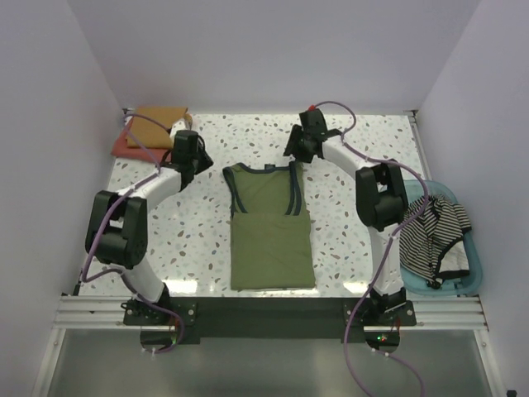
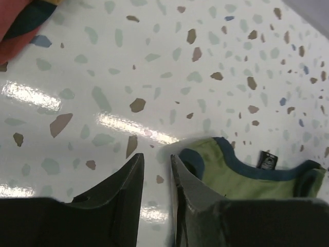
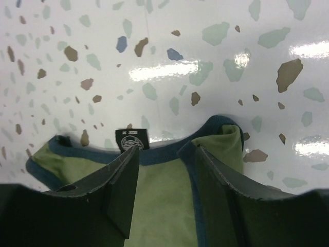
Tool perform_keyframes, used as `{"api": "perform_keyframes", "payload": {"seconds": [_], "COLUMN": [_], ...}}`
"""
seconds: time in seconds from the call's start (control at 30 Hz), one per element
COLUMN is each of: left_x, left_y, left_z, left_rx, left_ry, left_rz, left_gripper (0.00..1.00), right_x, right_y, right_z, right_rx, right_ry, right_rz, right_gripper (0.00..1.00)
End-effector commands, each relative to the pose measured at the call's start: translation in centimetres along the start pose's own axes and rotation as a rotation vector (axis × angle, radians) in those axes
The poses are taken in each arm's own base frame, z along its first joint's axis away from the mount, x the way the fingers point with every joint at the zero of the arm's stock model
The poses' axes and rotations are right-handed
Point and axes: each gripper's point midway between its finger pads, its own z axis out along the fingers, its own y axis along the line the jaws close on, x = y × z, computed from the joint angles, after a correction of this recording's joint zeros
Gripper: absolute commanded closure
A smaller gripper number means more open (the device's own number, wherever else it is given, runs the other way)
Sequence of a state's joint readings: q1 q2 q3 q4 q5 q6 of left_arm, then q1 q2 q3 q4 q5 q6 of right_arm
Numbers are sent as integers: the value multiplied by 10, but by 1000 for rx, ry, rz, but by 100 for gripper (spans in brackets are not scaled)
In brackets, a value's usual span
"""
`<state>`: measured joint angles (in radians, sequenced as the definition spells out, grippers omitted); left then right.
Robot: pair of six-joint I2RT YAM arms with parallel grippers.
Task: Fold and stack the tank tops
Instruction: Fold the tank top
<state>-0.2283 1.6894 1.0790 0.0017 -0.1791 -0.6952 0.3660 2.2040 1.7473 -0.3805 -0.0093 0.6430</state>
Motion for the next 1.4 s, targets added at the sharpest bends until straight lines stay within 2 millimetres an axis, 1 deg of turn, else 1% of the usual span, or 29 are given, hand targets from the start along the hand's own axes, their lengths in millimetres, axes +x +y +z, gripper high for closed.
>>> {"api": "perform_keyframes", "payload": {"seconds": [0.0, 0.03, 0.07, 0.1, 0.17, 0.2, 0.23, 0.27, 0.3, 0.33, 0.4, 0.43, 0.47, 0.5, 0.53, 0.6, 0.63, 0.73, 0.77, 0.9, 0.93, 0.97, 1.0, 1.07, 1.2, 1.23, 1.27, 1.33, 1.37], "left_x": [22, 30, 25, 30, 31, 41, 41, 45, 45, 50, 50, 54, 55, 56, 58, 59, 63, 65, 65, 66, 66, 67, 65, 63, 63, 61, 62, 59, 60], "left_y": [28, 35, 29, 32, 25, 27, 22, 20, 19, 14, 7, 3, 1, -2, -5, -9, -10, -15, -17, -28, -31, -35, -39, -46, -58, -61, -62, -67, -69], "left_z": [20, 28, 32, 41, 49, 56, 59, 61, 66, 65, 68, 67, 68, 69, 69, 68, 66, 64, 63, 57, 55, 53, 51, 48, 50, 50, 52, 54, 54], "left_rx": [-43, -60, -34, -33, -7, -9, 16, 30, 38, 66, 105, 129, 140, 157, 175, 192, 207, 226, 234, 282, 292, 302, 310, 331, 378, 384, 381, 387, 390], "left_ry": [89, 112, 95, 106, 123, 152, 162, 171, 162, 183, 178, 190, 193, 194, 204, 203, 211, 214, 217, 218, 220, 222, 218, 212, 226, 222, 225, 219, 223], "left_rz": [4, 9, 6, 10, 14, 15, 15, 11, -2, -10, -18, -20, -27, -27, -29, -34, -37, -40, -40, -42, -42, -38, -41, -38, -52, -57, -63, -67, -77], "left_gripper": [69, 70, 70, 73, 77, 79, 80, 81, 82, 82, 82, 83, 83, 84, 85, 85, 85, 86, 86, 86, 86, 87, 87, 86, 86, 86, 86, 86, 86], "right_x": [-46, -45, -39, -35, -23, -14, -5, 0, 9, 21, 28, 41, 42, 45, 56, 60, 68, 75, 78, 86, 87, 84, 90, 94, 91, 87, 89, 77, 78], "right_y": [49, 52, 56, 58, 68, 72, 86, 93, 96, 108, 122, 127, 135, 138, 142, 150, 153, 162, 160, 160, 161, 166, 165, 164, 164, 163, 160, 161, 160], "right_z": [-53, -54, -52, -50, -46, -42, -40, -39, -29, -27, -21, -10, -9, -6, 4, 9, 16, 23, 31, 50, 53, 53, 60, 64, 62, 62, 62, 57, 58], "right_rx": [-147, -153, -159, -163, -182, -199, -230, -244, -243, -258, -282, -289, -306, -319, -331, -354, -365, -387, -382, -385, -389, -404, -406, -411, -423, -419, -414, -428, -433], "right_ry": [-112, -113, -103, -96, -77, -53, -47, -41, -22, -8, 7, 34, 36, 45, 73, 85, 104, 120, 129, 146, 154, 151, 166, 176, 166, 150, 151, 128, 135], "right_rz": [-26, -36, -43, -49, -61, -63, -68, -74, -79, -91, -94, -87, -83, -75, -60, -37, -36, -19, -12, 18, 24, 28, 40, 58, 82, 88, 91, 108, 114], "right_gripper": [49, 49, 50, 51, 57, 59, 64, 68, 71, 77, 82, 84, 85, 86, 89, 91, 91, 93, 93, 94, 94, 94, 94, 94, 94, 93, 91, 86, 86]}}
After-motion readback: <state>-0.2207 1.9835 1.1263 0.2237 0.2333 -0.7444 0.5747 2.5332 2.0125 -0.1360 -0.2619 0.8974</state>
